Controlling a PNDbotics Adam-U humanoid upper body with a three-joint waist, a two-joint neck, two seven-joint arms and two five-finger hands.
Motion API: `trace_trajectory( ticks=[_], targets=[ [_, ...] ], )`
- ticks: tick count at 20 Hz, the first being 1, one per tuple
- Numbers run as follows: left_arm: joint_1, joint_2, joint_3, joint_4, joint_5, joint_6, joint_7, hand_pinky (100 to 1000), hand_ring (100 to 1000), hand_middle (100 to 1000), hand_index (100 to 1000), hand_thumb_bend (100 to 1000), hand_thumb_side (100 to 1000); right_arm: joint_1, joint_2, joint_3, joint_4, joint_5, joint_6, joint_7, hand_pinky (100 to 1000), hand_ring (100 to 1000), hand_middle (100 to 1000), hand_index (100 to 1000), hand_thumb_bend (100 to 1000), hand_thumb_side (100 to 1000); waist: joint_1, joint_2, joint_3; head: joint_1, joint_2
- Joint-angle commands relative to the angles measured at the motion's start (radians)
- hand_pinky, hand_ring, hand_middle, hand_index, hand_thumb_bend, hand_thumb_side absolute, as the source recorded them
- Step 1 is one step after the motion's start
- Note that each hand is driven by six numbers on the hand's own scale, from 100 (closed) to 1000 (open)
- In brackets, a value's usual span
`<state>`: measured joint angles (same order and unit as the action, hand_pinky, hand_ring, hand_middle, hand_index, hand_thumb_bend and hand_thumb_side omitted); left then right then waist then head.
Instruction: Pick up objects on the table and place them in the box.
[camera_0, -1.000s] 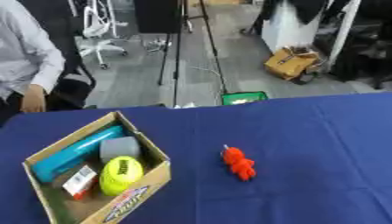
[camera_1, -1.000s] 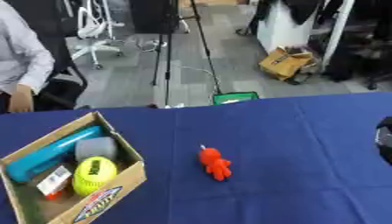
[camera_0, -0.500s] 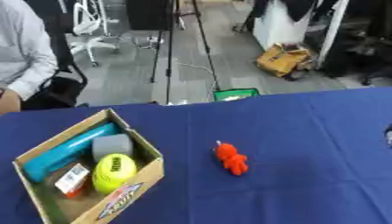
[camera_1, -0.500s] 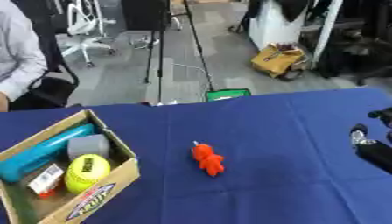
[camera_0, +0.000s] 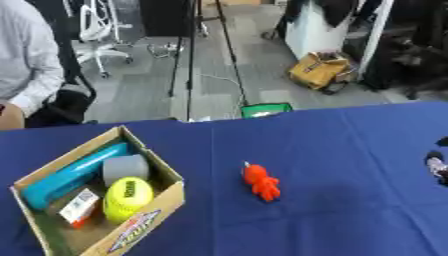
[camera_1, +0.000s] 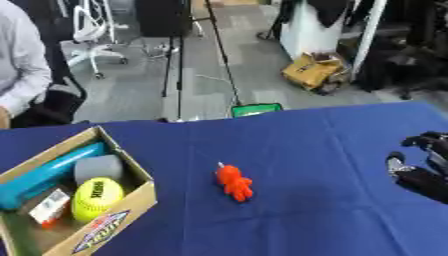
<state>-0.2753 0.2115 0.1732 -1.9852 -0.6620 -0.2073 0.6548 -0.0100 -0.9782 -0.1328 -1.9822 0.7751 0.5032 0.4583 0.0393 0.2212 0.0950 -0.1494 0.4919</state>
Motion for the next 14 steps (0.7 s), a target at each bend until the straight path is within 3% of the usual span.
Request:
trace_trajectory(
  ticks=[1,9,14],
  targets=[
    [-0.014,0.021,-0.003,-0.015,0.005,-0.001,-0.007,887,808,877,838,100,863,-0.037,-0.06,0.014,-0.018,-0.013,-0.019,0.016,829,899,893,941,100,976,-0.005,-0.022,-0.002,-0.002,0.016],
    [-0.014,0.016,-0.012,-0.015,0.013,0.0,-0.02,886,808,876,828,100,855,-0.159,-0.134,0.141,-0.018,-0.049,-0.047,0.077,874,923,904,963,100,991,-0.005,-0.038,-0.005,-0.003,0.046],
    [-0.018,0.011,-0.018,-0.015,0.019,-0.002,-0.027,886,808,879,827,100,857,-0.245,-0.11,0.191,-0.018,-0.045,-0.043,0.11,861,913,890,978,100,1000,-0.007,-0.045,-0.006,0.001,0.047]
  ],
)
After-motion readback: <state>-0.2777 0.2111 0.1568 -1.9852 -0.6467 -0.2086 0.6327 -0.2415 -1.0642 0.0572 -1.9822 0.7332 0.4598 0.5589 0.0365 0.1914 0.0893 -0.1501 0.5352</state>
